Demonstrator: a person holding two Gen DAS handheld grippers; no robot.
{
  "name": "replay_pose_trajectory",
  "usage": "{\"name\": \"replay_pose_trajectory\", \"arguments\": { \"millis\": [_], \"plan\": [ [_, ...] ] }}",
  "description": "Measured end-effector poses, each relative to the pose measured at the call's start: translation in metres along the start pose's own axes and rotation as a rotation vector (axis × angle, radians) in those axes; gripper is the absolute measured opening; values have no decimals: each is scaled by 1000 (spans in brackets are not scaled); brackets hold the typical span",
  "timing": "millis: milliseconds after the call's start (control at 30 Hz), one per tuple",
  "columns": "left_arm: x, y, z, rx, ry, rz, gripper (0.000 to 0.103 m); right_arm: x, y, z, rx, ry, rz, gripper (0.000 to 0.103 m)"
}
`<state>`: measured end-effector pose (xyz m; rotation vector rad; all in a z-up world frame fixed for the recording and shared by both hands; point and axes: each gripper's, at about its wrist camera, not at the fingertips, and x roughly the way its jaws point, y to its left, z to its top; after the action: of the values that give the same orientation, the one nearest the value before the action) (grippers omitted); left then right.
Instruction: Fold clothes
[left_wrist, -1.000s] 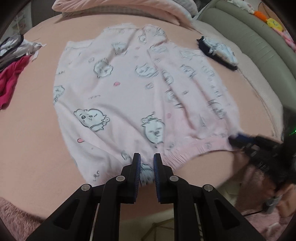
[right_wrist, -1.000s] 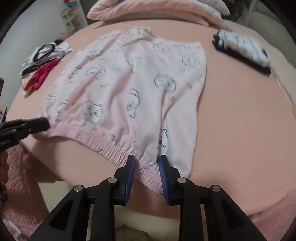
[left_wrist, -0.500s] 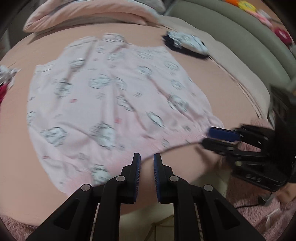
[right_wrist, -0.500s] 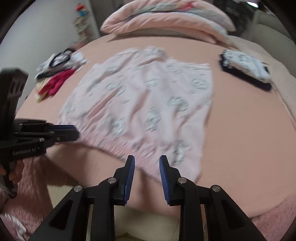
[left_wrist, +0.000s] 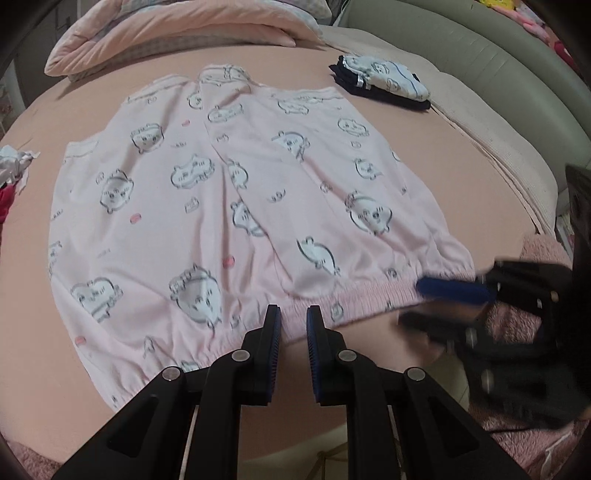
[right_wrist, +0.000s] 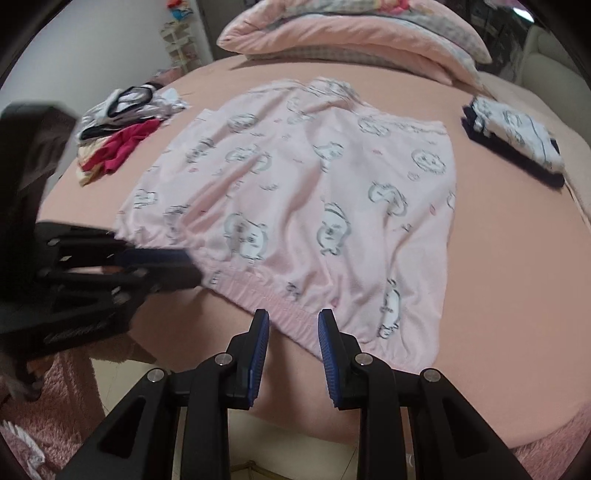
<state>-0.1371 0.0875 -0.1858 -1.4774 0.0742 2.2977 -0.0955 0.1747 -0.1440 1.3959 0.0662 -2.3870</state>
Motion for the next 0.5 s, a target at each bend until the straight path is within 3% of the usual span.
{"name": "replay_pose_trajectory", "arguments": {
  "millis": [100, 200, 333, 500],
  "plan": [
    [-5, -6, -1, 44, 39, -31, 12, 2, 10, -5, -45, 49, 75, 27],
    [-6, -17, -10, 73, 68, -13, 12, 8, 14, -8, -54, 80, 60, 27],
    [0, -20, -21, 107, 53, 82, 12, 7, 3, -5, -13, 60, 45, 27],
    [4, -14, -14, 73, 29, 72, 12, 5, 0, -5, -4, 44, 48, 27]
  ]
}}
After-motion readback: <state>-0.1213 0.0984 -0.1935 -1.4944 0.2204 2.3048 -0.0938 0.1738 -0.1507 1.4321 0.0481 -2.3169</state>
